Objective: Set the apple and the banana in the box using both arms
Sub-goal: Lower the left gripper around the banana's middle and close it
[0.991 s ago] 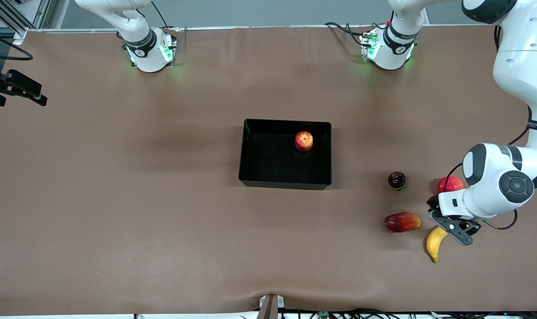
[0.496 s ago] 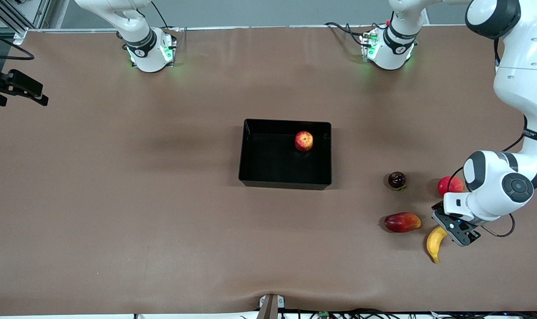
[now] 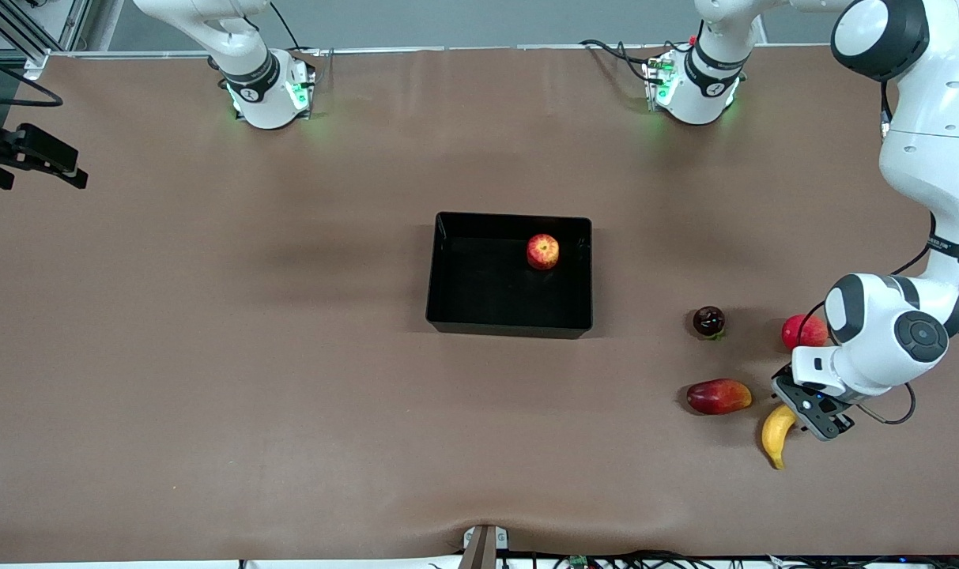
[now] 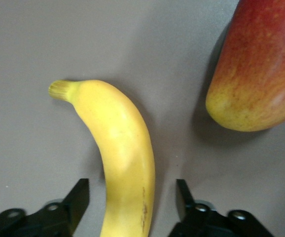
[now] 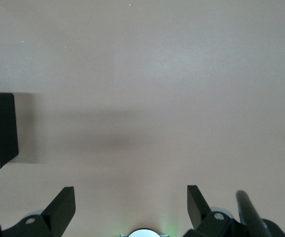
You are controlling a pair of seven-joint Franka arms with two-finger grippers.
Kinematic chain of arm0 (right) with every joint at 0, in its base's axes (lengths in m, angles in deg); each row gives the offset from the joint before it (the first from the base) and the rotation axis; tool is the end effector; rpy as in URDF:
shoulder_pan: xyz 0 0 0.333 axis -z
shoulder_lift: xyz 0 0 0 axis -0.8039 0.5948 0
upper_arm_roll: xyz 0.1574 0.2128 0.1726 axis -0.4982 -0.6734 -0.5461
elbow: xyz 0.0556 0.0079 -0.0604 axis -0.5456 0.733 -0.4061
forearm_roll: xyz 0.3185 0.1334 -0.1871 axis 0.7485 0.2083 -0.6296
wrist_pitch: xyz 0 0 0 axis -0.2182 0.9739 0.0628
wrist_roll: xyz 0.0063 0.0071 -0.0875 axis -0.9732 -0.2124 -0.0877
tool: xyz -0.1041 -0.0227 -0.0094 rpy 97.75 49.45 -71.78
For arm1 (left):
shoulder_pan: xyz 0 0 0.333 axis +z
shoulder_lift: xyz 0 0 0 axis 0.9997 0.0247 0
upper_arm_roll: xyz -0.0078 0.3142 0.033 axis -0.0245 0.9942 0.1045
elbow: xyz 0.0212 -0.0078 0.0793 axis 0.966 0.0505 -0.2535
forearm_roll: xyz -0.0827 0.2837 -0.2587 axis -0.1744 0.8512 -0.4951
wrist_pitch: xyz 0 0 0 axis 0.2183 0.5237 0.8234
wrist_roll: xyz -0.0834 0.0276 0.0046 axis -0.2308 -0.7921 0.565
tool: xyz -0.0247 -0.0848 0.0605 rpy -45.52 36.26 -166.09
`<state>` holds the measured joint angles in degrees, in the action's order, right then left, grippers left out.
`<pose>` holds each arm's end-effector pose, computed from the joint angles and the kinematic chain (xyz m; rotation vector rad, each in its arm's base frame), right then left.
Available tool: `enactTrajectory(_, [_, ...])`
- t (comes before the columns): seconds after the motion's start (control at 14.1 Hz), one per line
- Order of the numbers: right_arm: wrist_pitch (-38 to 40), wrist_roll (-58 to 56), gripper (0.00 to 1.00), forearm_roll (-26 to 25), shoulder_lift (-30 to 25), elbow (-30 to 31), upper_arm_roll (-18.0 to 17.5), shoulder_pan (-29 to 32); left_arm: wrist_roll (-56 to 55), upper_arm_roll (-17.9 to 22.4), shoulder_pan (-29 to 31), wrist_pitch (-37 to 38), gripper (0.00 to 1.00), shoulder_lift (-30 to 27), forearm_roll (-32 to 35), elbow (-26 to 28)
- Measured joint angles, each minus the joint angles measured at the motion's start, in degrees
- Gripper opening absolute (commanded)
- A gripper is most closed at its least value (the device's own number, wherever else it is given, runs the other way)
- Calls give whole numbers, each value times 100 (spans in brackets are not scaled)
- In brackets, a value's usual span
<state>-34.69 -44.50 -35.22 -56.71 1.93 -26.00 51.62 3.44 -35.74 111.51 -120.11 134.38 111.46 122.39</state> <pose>0.5343 -0.0083 0.6693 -3.1234 0.0101 0.0957 0.7281 0.0731 0.1911 -2.6271 1.5030 -0.2896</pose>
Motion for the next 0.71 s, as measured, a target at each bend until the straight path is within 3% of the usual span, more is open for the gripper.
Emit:
enactTrajectory(0.35, [4, 0, 100, 0, 0, 0, 32, 1, -85, -187, 14, 126, 0, -281, -48, -174])
enactTrajectory(0.71, [5, 0, 100, 0, 0, 1, 41, 1, -785, -611, -36, 1183, 0, -1017, -546, -212])
